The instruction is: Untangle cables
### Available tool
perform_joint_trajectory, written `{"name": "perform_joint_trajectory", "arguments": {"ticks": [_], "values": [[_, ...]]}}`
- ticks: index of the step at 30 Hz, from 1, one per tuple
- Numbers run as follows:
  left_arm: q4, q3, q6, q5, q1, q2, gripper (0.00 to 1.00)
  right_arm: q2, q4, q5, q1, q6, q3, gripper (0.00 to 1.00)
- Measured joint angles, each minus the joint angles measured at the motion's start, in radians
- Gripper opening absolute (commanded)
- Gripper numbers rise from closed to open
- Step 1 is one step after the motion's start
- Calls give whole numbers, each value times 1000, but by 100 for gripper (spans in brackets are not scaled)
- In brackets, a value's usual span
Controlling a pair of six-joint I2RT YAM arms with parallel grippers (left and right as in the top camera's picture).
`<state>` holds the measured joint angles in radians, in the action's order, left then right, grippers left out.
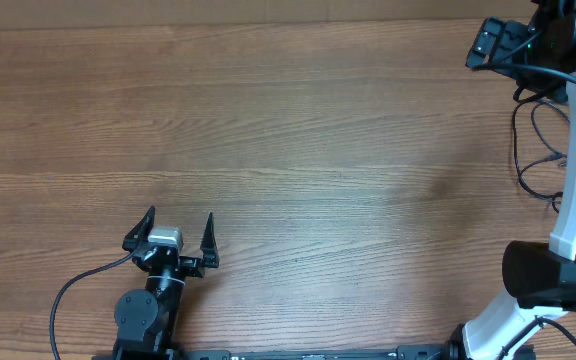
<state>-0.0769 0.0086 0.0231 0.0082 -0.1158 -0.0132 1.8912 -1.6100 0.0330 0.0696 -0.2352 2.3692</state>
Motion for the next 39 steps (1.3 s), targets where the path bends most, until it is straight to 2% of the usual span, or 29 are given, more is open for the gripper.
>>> {"name": "perform_joint_trajectory", "arguments": {"ticks": [31,34,39], "values": [[0,0,0,0,0,0,100,-7,7,-4,0,-9,-1,100],[0,0,0,0,0,0,100,-46,75,-8,0,-64,-3,100],[0,0,0,0,0,0,100,-230,179,-11,0,-179,-27,100]]}}
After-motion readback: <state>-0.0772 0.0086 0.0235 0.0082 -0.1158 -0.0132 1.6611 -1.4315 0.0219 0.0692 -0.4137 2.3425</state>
